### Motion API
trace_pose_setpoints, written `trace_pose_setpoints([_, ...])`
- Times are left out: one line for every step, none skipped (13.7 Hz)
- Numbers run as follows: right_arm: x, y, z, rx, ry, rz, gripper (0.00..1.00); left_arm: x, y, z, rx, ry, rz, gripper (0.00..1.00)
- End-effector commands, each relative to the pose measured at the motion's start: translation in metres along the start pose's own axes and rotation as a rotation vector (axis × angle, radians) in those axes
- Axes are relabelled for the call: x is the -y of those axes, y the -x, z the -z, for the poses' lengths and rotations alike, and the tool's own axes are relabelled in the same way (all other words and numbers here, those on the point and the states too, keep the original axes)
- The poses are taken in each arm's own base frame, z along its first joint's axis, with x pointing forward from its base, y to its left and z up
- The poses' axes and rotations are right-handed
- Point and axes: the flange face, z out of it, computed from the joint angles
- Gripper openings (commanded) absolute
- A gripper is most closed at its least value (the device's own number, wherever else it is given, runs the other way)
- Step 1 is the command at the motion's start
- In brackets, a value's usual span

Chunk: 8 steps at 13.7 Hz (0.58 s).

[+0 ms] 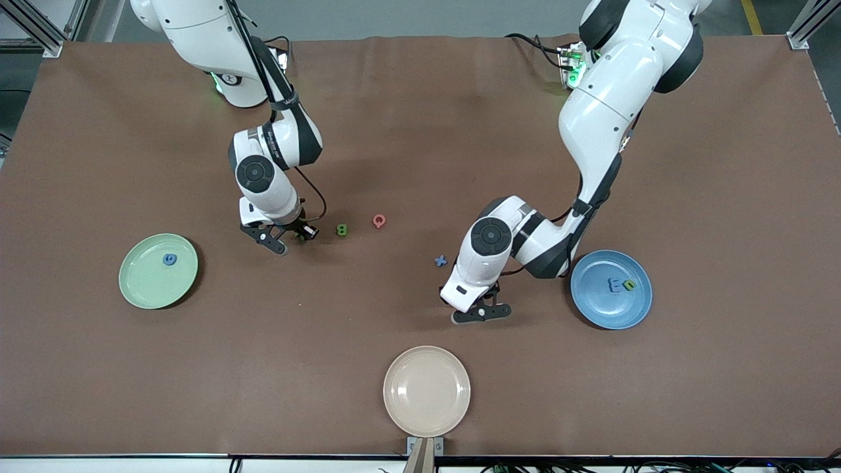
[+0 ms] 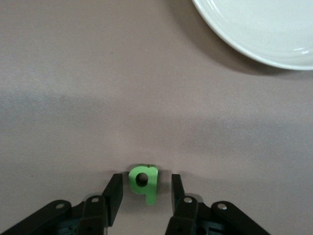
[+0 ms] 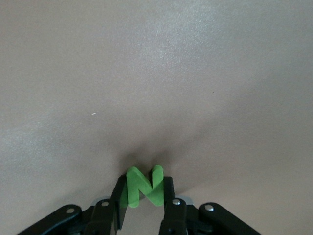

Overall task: Sort upper and lower case letters into plates
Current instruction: 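Grasp the green N with the right gripper while the left gripper grasps the b, then place the N on the green plate while the left gripper places the b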

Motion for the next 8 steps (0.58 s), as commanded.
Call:
trace_pose_setpoints([0.007,0.009,0.023,0.034,0.007,0.008,0.2,-0.004,-0.004,-0.002,-0.022,-0.001,-0.015,0.43])
trace_pose_setpoints([0.009,0.004,0.039,0.06,0.028,0.013,0.2,-0.003,-0.003,-0.003,-0.021,-0.002,-0.012,0.38])
trace_pose_setpoints([0.01,-0.001,0.055,0.09,0.049,0.017,0.2,-0.003,-0.002,-0.005,-0.017,-0.004,-0.01,0.32])
trace_pose_setpoints([0.006,-0.015,0.073,0.107,0.066,0.031,0.2,-0.001,-0.002,-0.009,-0.012,-0.006,-0.004,0.29])
trace_pose_setpoints([-0.001,-0.029,0.091,0.119,0.082,0.061,0.2,-0.001,-0.001,-0.009,-0.01,-0.006,-0.005,0.28])
trace_pose_setpoints([-0.009,-0.045,0.102,0.128,0.093,0.08,0.2,-0.001,0.0,-0.011,-0.004,-0.006,-0.003,0.2])
trace_pose_setpoints([-0.02,-0.065,0.112,0.134,0.101,0.108,0.2,0.0,0.0,-0.011,0.0,-0.006,0.003,0.12])
trace_pose_setpoints([-0.035,-0.088,0.123,0.141,0.098,0.154,0.2,0.0,0.0,-0.009,0.004,-0.006,0.009,0.05])
